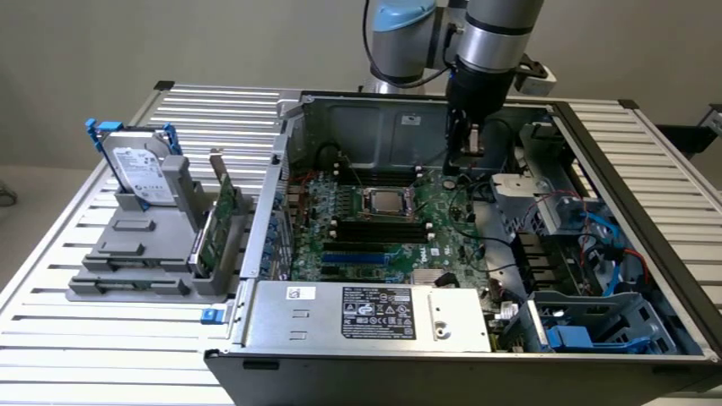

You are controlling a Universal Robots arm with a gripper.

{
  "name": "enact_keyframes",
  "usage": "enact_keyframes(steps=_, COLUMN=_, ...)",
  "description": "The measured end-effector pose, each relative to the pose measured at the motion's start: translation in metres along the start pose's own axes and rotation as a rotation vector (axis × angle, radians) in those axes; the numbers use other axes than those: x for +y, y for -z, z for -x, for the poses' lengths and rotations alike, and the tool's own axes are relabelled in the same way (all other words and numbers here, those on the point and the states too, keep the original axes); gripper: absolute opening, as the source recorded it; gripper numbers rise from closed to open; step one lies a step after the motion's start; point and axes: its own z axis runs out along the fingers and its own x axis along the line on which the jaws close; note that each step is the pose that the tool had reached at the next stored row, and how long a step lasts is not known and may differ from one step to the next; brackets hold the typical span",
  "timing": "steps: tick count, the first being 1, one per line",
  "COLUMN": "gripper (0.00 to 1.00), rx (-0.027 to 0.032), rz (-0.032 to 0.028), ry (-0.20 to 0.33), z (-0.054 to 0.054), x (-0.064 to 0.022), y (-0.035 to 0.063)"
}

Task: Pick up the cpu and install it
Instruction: 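Place the cpu into insertion slot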

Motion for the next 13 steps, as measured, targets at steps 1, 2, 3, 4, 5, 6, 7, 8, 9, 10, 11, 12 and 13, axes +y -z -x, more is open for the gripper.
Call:
enact_keyframes(steps=1, gripper=0.11, rx=0.0002, rz=0.0, ry=0.0, z=0.001, x=-0.0015, y=0.0027)
enact_keyframes(steps=2, gripper=0.11, rx=0.0004, rz=0.0, ry=0.0, z=0.002, x=-0.003, y=0.0056)
enact_keyframes(steps=3, gripper=0.11, rx=0.0003, rz=0.0001, ry=0.0, z=0.003, x=-0.0047, y=0.0079)
enact_keyframes(steps=4, gripper=0.11, rx=0.0004, rz=0.0001, ry=0.0, z=0.005, x=-0.007, y=0.0096)
enact_keyframes(steps=5, gripper=0.11, rx=0.0004, rz=0.0001, ry=0.0, z=0.006, x=-0.01, y=0.0105)
enact_keyframes(steps=6, gripper=0.11, rx=0.0001, rz=0.0001, ry=0.0, z=0.008, x=-0.0133, y=0.0112)
enact_keyframes(steps=7, gripper=0.11, rx=0.0003, rz=0.0001, ry=0.0, z=0.01, x=-0.0174, y=0.0114)
enact_keyframes(steps=8, gripper=0.11, rx=0.0002, rz=0.0001, ry=0.0, z=0.011, x=-0.0216, y=0.0116)
enact_keyframes(steps=9, gripper=0.11, rx=0.0003, rz=0.0001, ry=0.0, z=0.013, x=-0.0261, y=0.0115)
enact_keyframes(steps=10, gripper=0.11, rx=0.0003, rz=0.0001, ry=0.0, z=0.014, x=-0.0306, y=0.0115)
enact_keyframes(steps=11, gripper=0.11, rx=0.0003, rz=0.0001, ry=0.0, z=0.015, x=-0.035, y=0.0115)
enact_keyframes(steps=12, gripper=0.11, rx=0.0003, rz=0.0001, ry=0.0, z=0.016, x=-0.0395, y=0.0115)
enact_keyframes(steps=13, gripper=0.11, rx=0.0003, rz=0.0001, ry=0.0, z=0.017, x=-0.0443, y=0.0114)
